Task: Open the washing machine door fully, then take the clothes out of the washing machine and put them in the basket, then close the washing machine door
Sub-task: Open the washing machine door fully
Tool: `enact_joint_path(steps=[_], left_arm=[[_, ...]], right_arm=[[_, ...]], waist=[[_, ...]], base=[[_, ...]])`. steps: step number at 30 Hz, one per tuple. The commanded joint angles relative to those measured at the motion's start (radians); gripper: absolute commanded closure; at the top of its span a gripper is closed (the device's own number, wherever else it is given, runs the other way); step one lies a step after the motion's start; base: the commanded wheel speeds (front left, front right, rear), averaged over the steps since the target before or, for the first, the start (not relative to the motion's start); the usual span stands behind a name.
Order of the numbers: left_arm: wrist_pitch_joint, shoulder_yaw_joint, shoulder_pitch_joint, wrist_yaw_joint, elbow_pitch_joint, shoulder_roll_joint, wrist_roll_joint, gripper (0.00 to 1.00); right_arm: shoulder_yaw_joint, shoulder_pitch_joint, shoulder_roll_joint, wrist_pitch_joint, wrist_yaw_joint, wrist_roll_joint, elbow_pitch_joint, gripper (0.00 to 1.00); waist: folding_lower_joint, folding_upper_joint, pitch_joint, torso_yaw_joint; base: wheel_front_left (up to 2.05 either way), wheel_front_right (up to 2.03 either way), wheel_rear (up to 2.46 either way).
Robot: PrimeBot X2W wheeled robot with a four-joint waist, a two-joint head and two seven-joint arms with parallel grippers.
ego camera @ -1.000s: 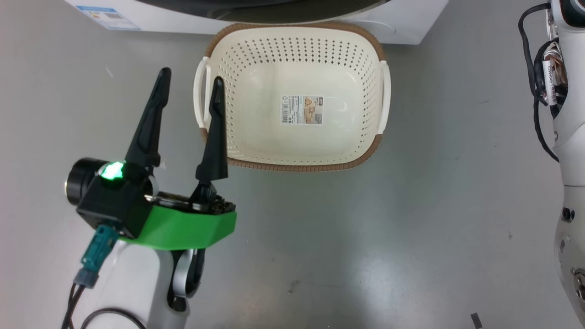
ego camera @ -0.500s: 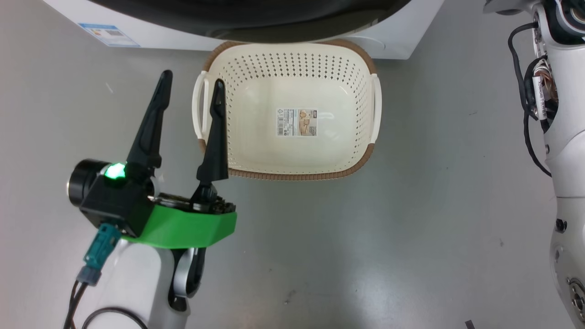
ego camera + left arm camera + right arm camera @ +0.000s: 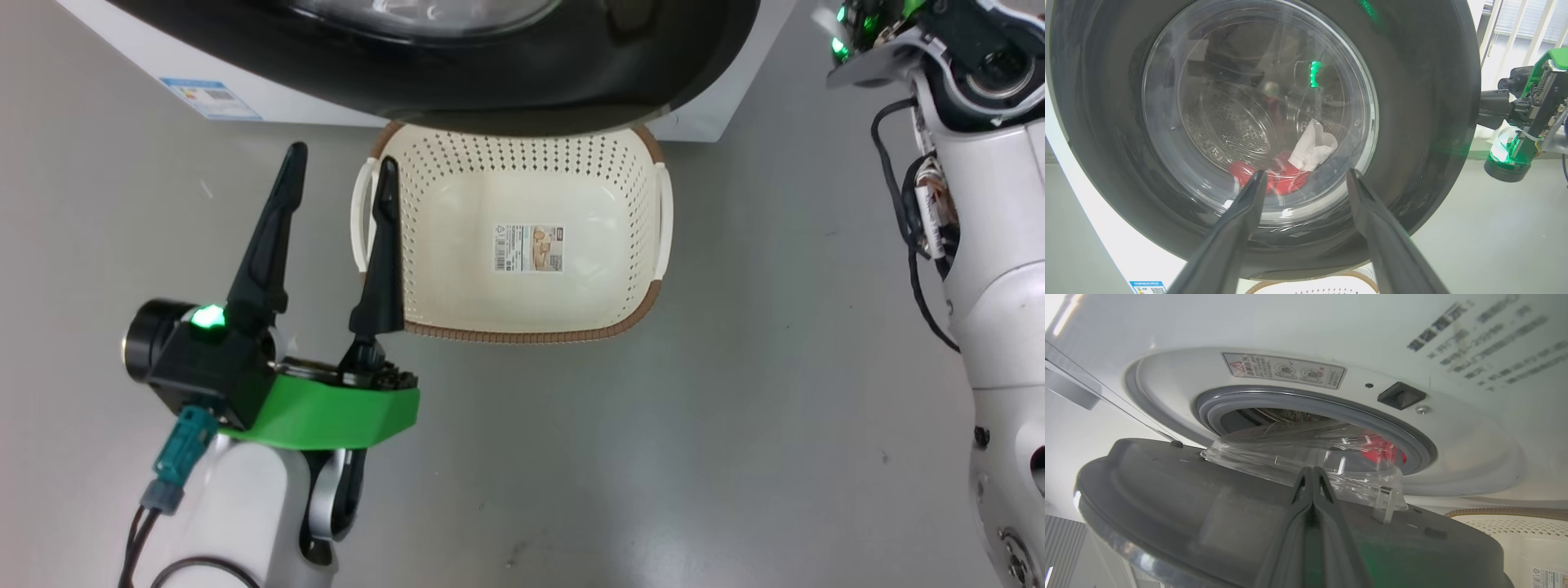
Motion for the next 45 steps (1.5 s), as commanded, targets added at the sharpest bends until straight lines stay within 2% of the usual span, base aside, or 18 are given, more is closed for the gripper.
enact_joint_path(steps=[1,36,40,43,44,45], left_arm=[[-0.005,0.037,0.021,-0.001,-0.017,0.019,0.0,0.0],[-0.005,0.067,0.079,-0.017,0.033,0.019,0.016,0.0],[-0.005,0.067,0.085,-0.018,0.034,0.019,0.017,0.0],[-0.005,0.069,0.088,-0.02,0.033,0.019,0.014,0.0],[-0.005,0.07,0.088,-0.02,0.032,0.019,0.014,0.0],[-0.005,0.071,0.088,-0.02,0.032,0.019,0.014,0.0]], right_arm=[[0.022,0.022,0.039,0.015,0.007,0.013,-0.032,1.0],[0.182,0.206,0.039,-0.015,0.007,0.14,-0.053,1.0],[0.199,0.215,0.039,-0.043,0.007,0.139,-0.053,1.0],[0.226,0.225,0.024,-0.143,0.007,0.043,-0.066,1.0],[0.237,0.228,0.015,-0.179,0.007,0.006,-0.073,0.66],[0.249,0.231,0.007,-0.215,0.007,-0.032,-0.082,0.4]], waist=[[-0.0001,0.0,-0.018,-0.005],[-0.0001,0.0,-0.148,-0.037],[-0.0001,0.0,-0.152,-0.046],[-0.0001,0.0,-0.154,-0.055],[-0.0001,0.0,-0.154,-0.057],[-0.0001,0.0,-0.154,-0.059]], base=[[0.0,0.0,0.0],[0.0,0.0,0.0],[0.0,0.0,0.0],[0.0,0.0,0.0],[0.0,0.0,0.0],[0.0,0.0,0.0]])
